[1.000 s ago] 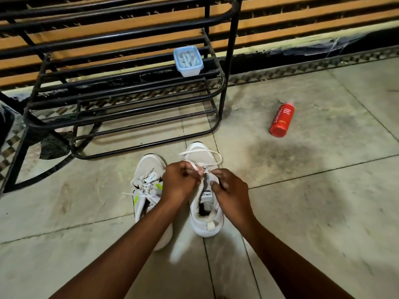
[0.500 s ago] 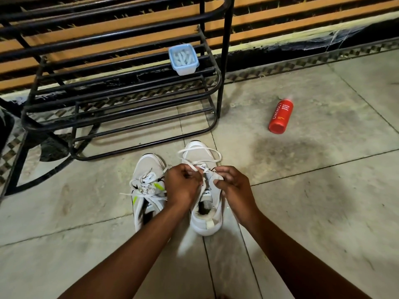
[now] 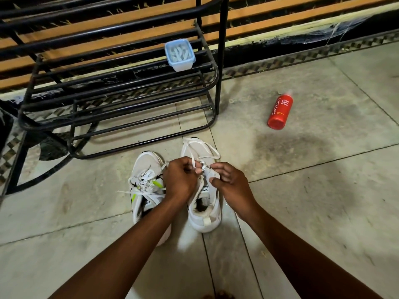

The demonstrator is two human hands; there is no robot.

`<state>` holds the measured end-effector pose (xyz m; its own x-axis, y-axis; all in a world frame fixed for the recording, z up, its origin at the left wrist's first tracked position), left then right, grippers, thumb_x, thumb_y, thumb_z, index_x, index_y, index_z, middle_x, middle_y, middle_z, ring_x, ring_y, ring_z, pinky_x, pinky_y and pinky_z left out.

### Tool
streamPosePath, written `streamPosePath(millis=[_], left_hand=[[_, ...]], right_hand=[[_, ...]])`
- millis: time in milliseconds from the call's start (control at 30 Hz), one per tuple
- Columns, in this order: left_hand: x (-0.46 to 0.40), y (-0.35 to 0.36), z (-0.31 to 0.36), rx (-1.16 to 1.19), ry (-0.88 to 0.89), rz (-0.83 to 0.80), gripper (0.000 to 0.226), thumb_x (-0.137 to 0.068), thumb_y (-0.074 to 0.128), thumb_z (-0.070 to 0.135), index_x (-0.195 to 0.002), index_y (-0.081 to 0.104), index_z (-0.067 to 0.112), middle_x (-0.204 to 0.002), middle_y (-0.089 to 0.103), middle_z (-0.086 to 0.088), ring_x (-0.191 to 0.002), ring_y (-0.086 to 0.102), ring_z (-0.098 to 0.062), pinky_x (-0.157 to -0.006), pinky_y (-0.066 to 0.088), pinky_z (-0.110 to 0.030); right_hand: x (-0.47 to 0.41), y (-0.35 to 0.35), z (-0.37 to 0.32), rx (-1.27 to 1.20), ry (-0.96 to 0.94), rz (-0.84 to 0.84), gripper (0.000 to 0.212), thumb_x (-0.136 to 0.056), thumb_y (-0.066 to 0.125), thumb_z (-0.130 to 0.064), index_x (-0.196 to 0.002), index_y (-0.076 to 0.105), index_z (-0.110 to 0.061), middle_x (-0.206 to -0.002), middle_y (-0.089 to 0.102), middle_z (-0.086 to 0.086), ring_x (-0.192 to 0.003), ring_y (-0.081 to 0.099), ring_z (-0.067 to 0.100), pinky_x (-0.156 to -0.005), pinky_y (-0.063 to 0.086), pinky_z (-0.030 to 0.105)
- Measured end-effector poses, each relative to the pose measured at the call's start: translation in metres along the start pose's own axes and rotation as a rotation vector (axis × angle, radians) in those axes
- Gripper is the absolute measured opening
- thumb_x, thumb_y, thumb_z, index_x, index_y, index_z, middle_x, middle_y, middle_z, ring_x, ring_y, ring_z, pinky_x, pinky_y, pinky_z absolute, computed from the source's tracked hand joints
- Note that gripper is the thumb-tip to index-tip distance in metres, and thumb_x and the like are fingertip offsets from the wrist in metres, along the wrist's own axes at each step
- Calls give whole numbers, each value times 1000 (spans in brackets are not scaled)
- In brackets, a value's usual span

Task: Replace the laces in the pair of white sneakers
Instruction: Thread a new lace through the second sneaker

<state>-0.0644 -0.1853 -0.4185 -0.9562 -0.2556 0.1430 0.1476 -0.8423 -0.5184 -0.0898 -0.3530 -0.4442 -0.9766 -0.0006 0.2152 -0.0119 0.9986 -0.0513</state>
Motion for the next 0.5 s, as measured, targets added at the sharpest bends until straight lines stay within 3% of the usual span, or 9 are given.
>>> streamPosePath(millis=[100,300,400,500], left_hand=[[2,3,5,22,20,-23,22,-83,71,-12,-76,78,8,-75,75,9,-66,66,7,-66,51,-11],[6,3,12,-43,25,-44,24,-82,67,-15,-76,78,6,-60,65,15,-58,61,14,-58,41,-3],[4,4,9,-23,12,-41,20,-82,69,-14,-76,75,4,-58,65,14,-56,61,12,-56,41,-3],[1,4,3,23,-19,-20,8,-81,78,-8,-81,74,-2,-63,68,10,-56,62,10,-57,43,-5]], right_hand=[[0,0,0,11,6,-12,38,-83,72,2,-115,74,-20,-108,77,-7,-105,70,4,-93,54,24],[-1,0,-5,17,13,-1,38,-81,75,5,-112,76,-16,-104,77,-6,-99,72,3,-87,54,21],[1,3,-7,1,1,-25,31,-83,80,-7,-112,76,-19,-103,78,-8,-101,72,5,-93,55,26],[3,5,-9,86,-59,-7,20,-96,68,-27,-114,73,-32,-110,75,-16,-106,66,-4,-97,50,19]])
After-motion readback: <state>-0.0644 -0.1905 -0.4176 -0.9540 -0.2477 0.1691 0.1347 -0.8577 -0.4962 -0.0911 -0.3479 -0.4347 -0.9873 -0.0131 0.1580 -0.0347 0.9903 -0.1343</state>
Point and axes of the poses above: each hand's wrist, its own x-axis away from the middle knuckle, its own y-axis out of the palm, z = x × y, the point moved 5 cm from there along -x, towards the middle knuckle
